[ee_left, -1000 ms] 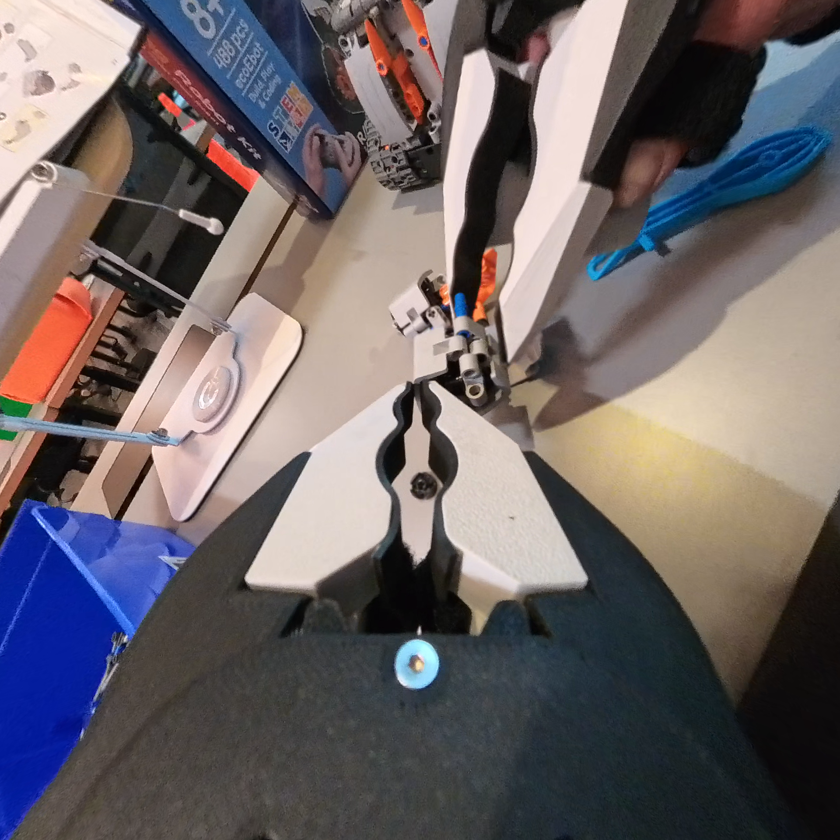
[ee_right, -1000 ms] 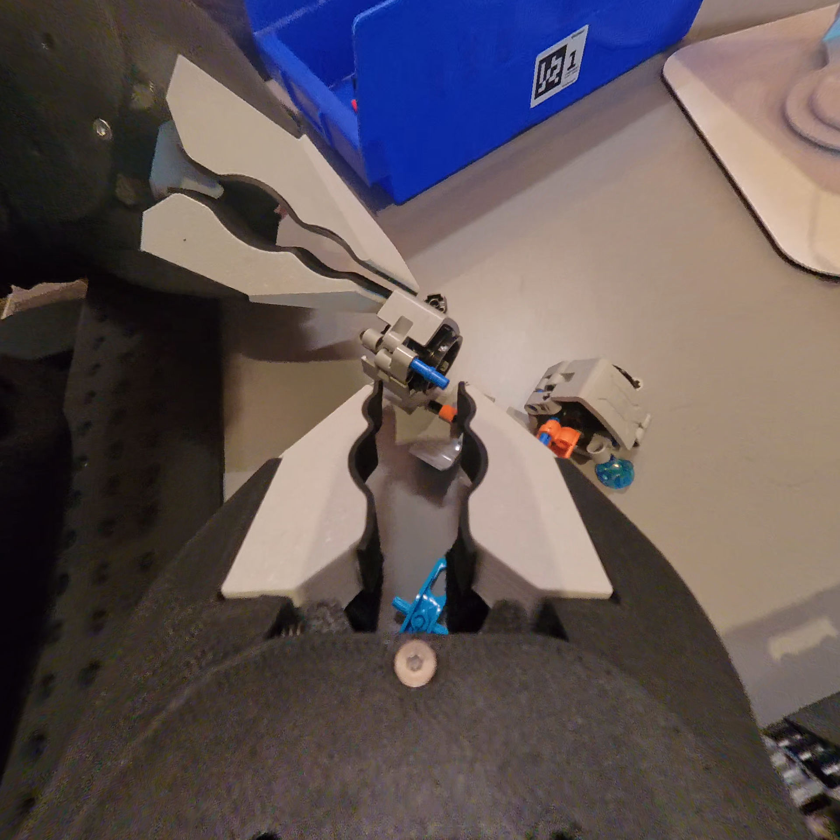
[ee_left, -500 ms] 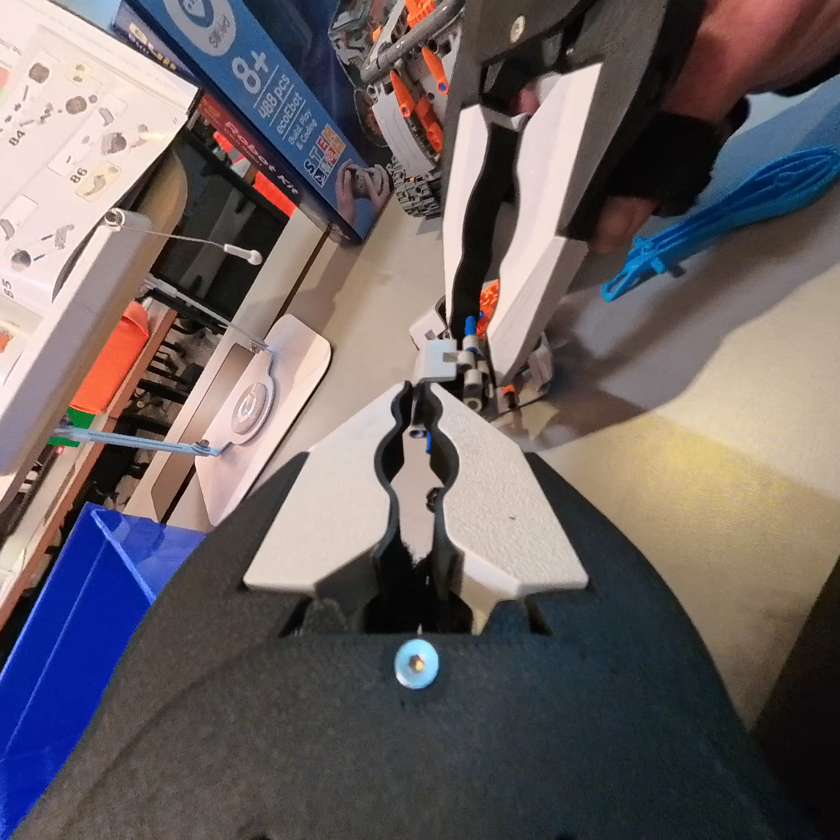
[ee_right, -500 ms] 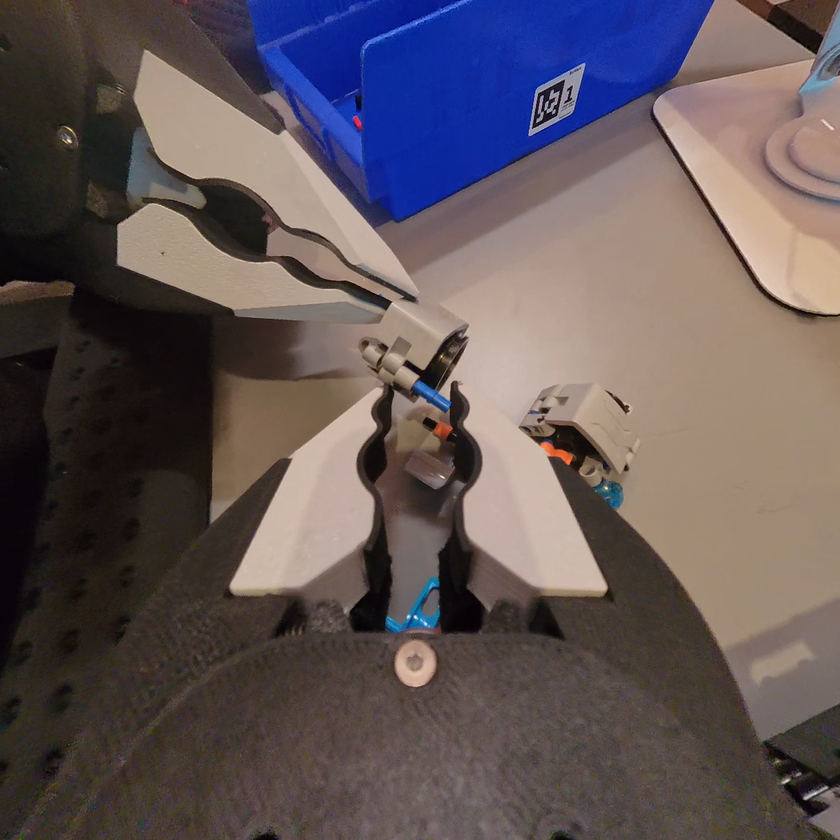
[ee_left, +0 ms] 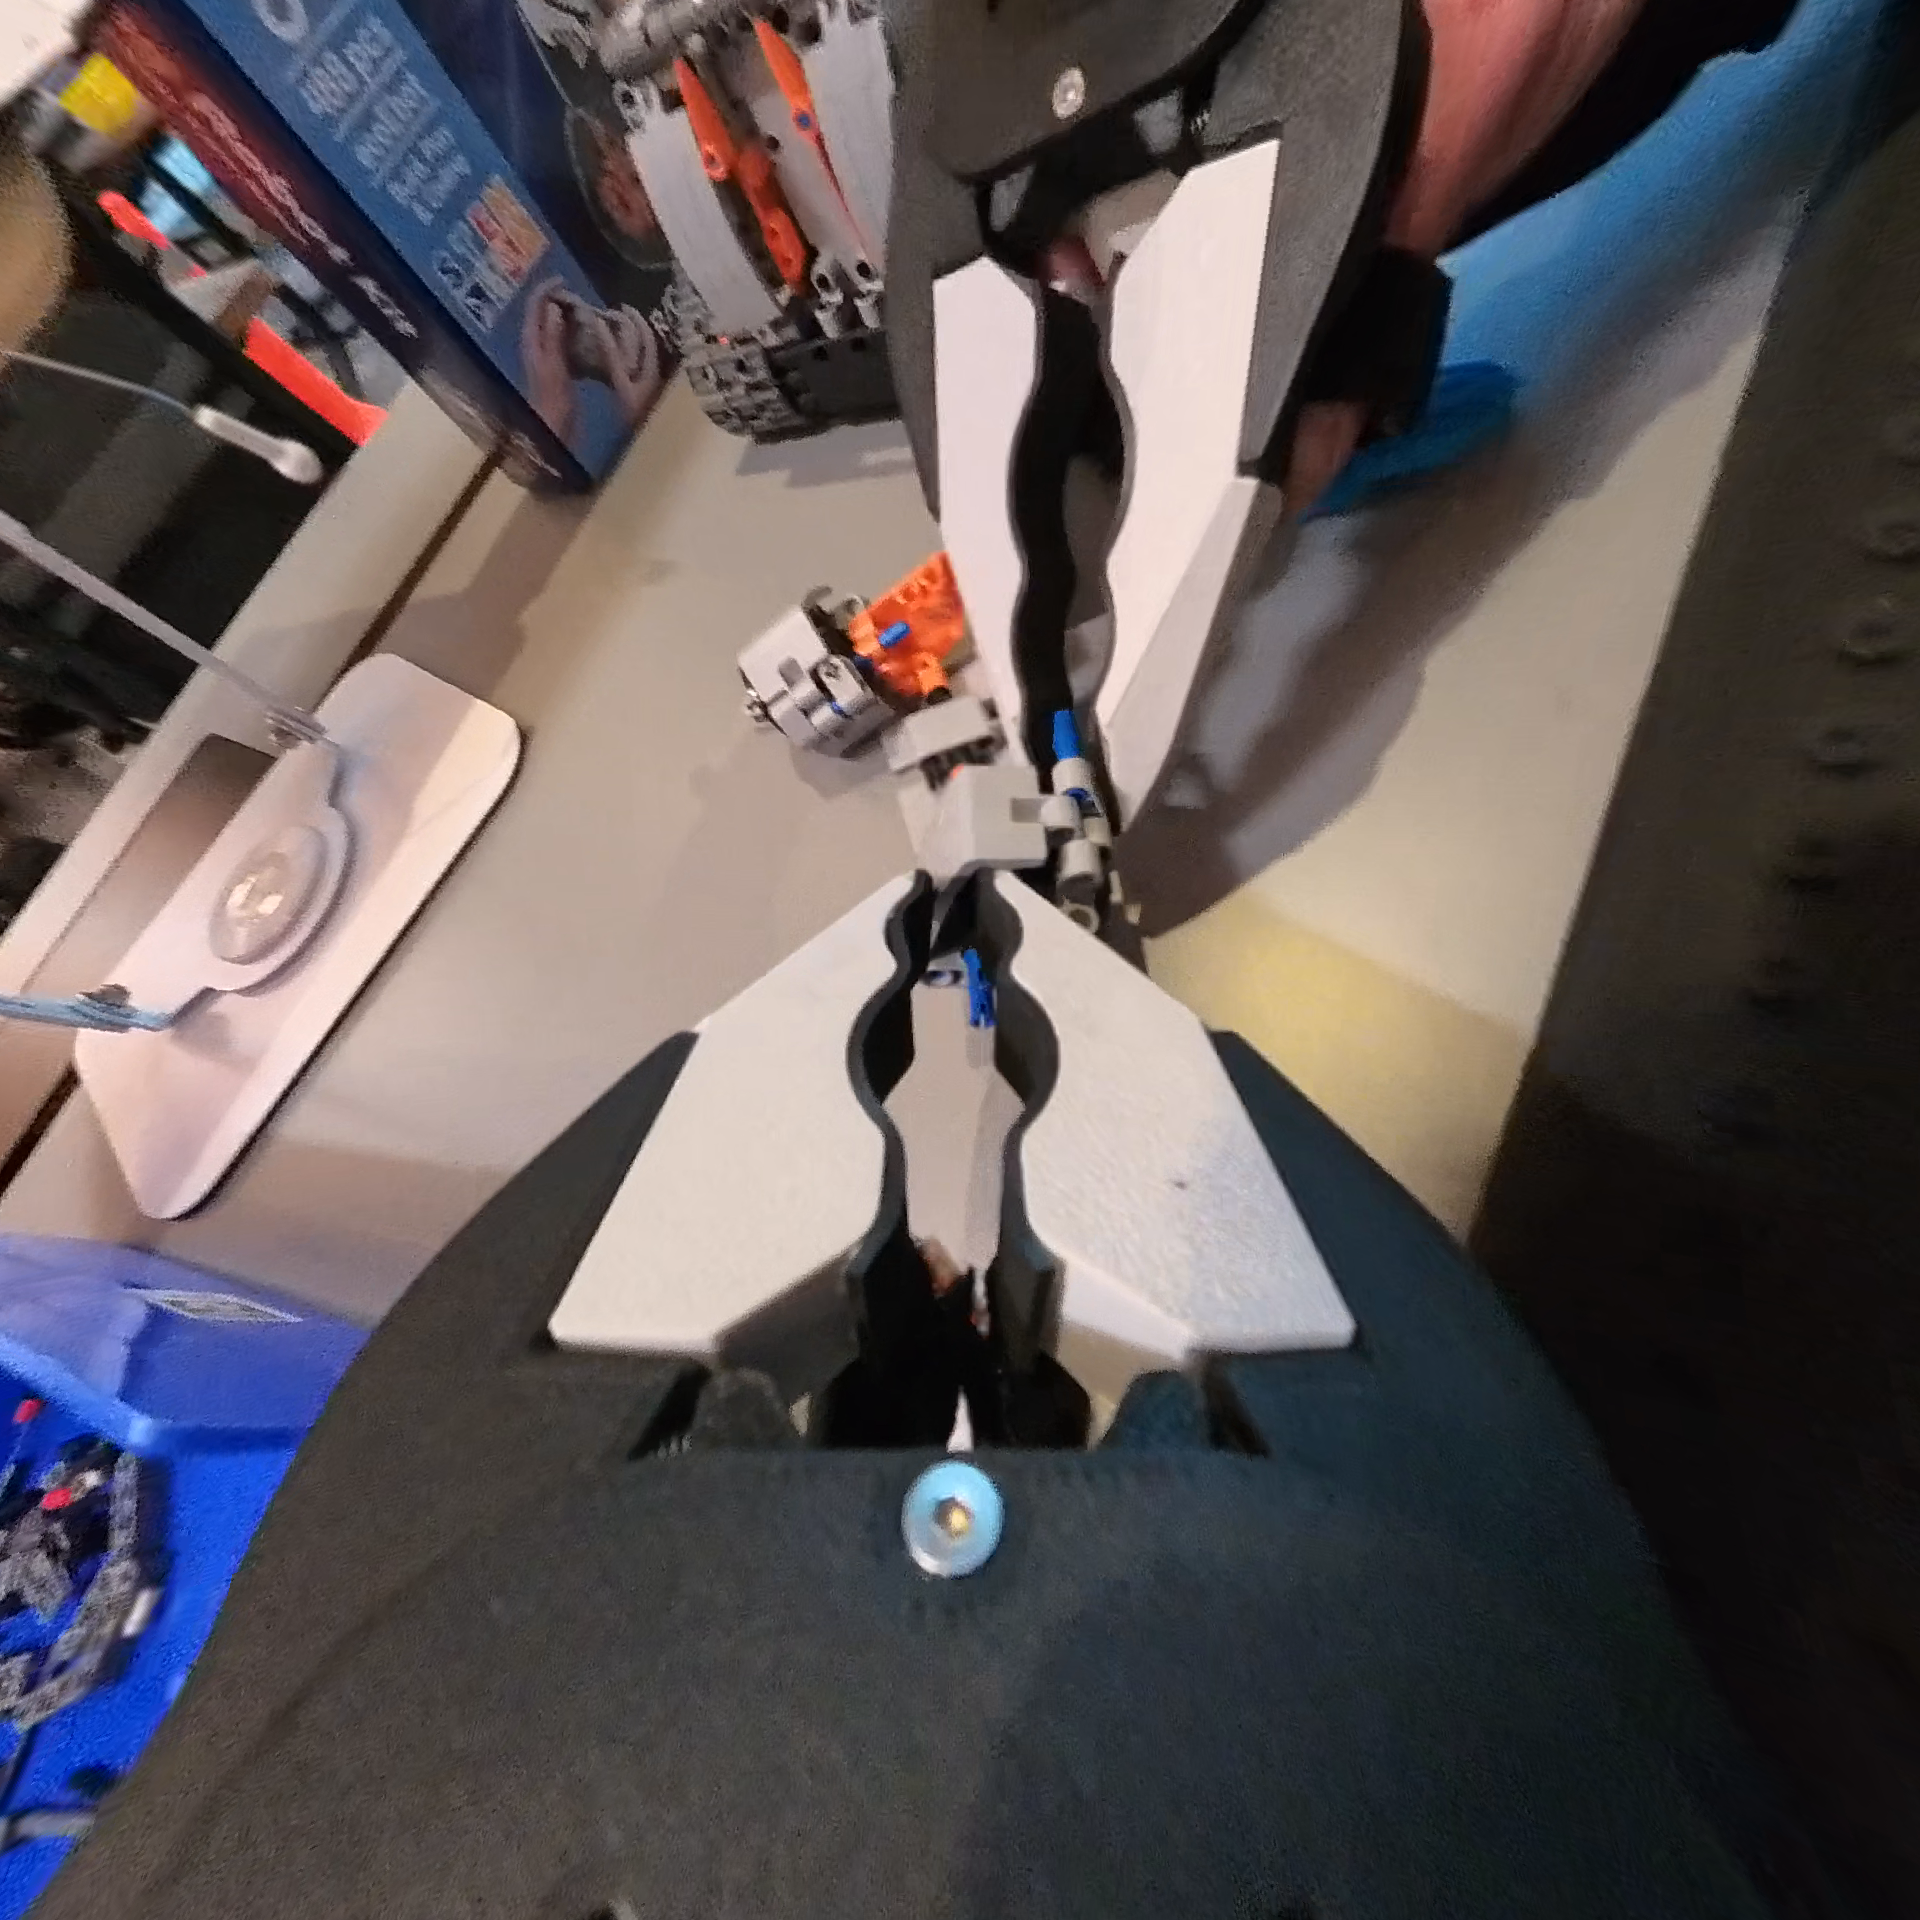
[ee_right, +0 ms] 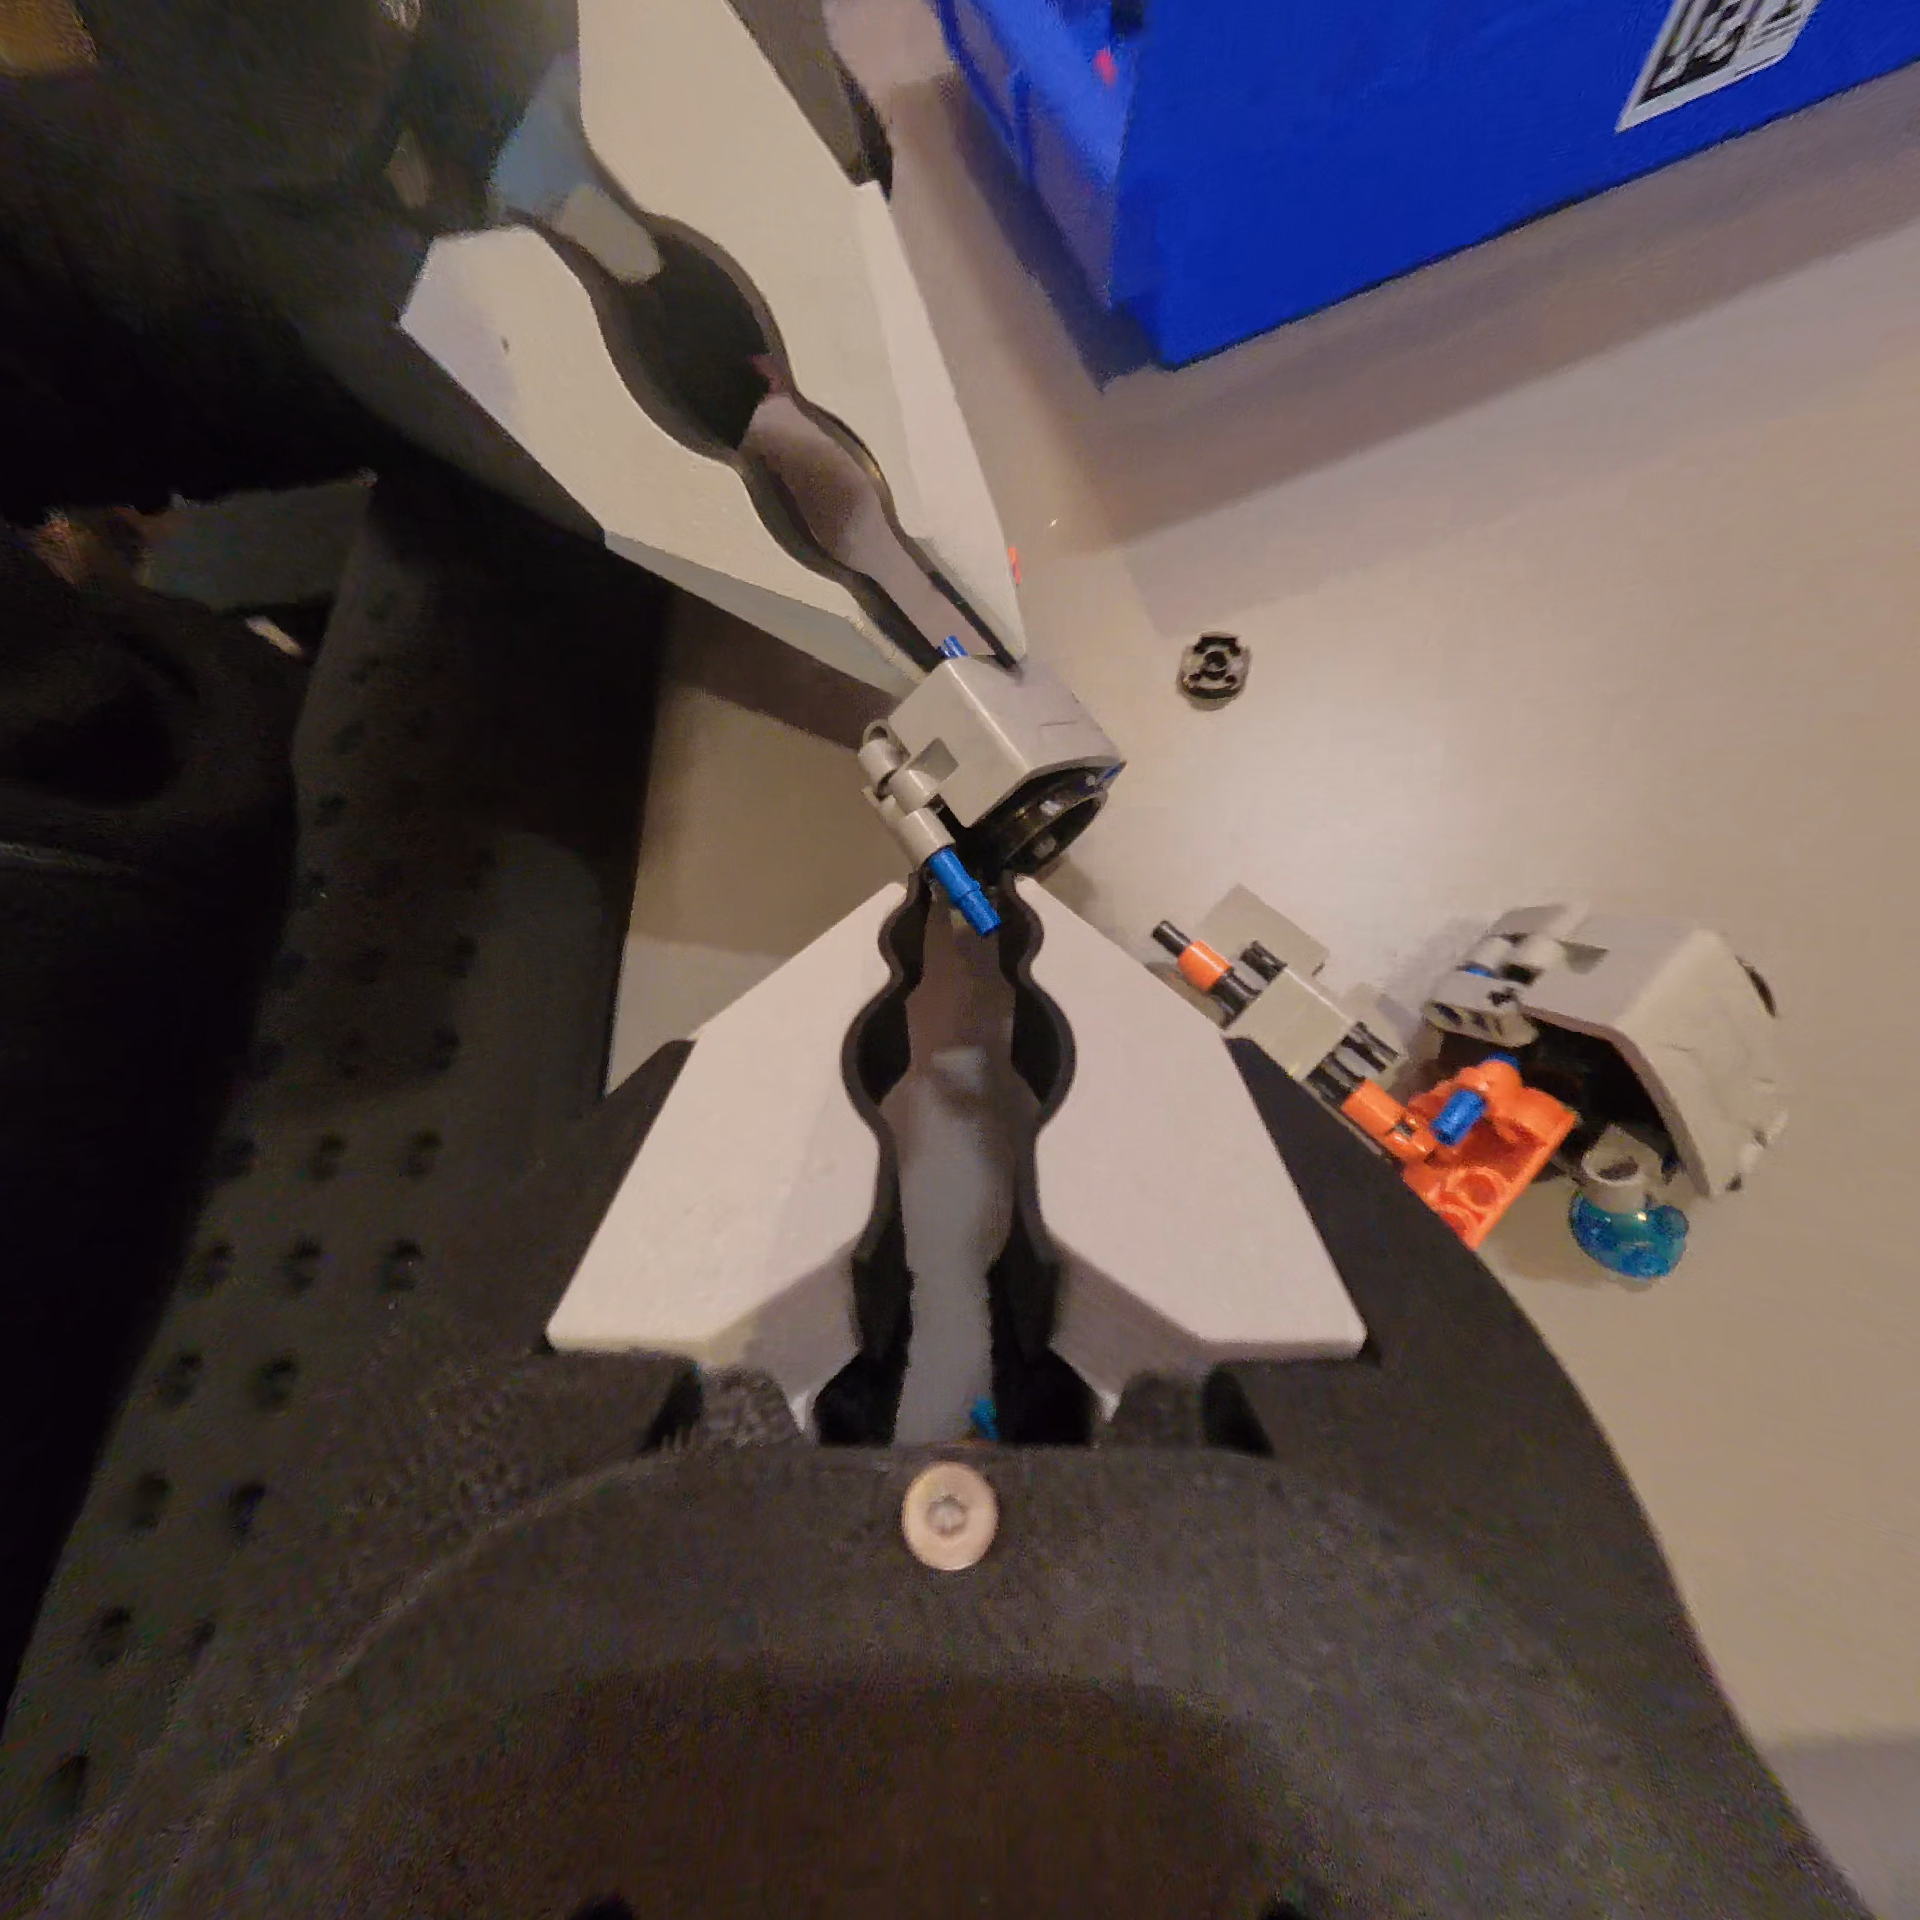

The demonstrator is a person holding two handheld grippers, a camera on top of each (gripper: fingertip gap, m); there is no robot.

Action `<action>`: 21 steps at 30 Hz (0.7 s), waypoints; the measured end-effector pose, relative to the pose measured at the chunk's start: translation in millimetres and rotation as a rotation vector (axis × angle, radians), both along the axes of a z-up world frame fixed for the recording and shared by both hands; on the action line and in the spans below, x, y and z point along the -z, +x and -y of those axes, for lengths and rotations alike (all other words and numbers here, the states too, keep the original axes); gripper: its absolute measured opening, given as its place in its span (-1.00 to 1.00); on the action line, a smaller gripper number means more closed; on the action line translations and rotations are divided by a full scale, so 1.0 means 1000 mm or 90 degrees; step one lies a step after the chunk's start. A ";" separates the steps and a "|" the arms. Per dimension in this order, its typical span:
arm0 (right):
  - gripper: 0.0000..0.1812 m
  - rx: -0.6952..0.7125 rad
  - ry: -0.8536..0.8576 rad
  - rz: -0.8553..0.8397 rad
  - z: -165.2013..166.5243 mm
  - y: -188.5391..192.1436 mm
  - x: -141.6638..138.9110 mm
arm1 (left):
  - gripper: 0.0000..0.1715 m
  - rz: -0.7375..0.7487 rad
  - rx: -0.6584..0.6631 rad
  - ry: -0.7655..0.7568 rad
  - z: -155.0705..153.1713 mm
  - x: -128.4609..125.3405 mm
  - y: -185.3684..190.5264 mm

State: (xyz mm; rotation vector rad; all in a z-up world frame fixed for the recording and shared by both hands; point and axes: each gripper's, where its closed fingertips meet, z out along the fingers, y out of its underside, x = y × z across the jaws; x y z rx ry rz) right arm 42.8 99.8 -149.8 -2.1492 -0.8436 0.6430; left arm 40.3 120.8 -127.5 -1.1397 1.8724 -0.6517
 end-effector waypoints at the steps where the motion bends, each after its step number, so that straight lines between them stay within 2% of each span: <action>1: -0.88 -0.008 0.004 0.020 0.001 -0.002 0.003 | -0.92 -0.003 0.005 -0.010 0.002 0.002 -0.003; 6: -0.89 -0.028 0.006 0.075 0.006 -0.007 0.016 | -0.87 -0.028 0.030 -0.061 0.010 0.013 -0.013; 8: -0.98 -0.028 0.018 0.088 0.005 -0.007 0.017 | -0.36 -0.045 0.056 -0.126 0.019 0.014 -0.016; 9: -0.99 -0.030 0.022 0.087 0.005 -0.008 0.016 | -0.32 -0.051 0.068 -0.154 0.023 0.014 -0.017; 11: -0.99 -0.034 0.024 0.092 0.005 -0.009 0.016 | -0.28 -0.072 0.057 -0.144 0.020 0.023 -0.016; 14: -0.99 -0.046 0.031 0.107 0.006 -0.010 0.018 | -0.31 -0.092 0.043 -0.070 0.016 0.033 -0.013; 19: -0.99 -0.073 0.048 0.133 0.008 -0.012 0.016 | -0.23 -0.093 0.047 -0.025 0.011 0.027 -0.004; 21: -0.99 -0.089 0.054 0.143 0.011 -0.014 0.016 | -0.34 -0.114 0.062 -0.024 0.014 0.031 -0.003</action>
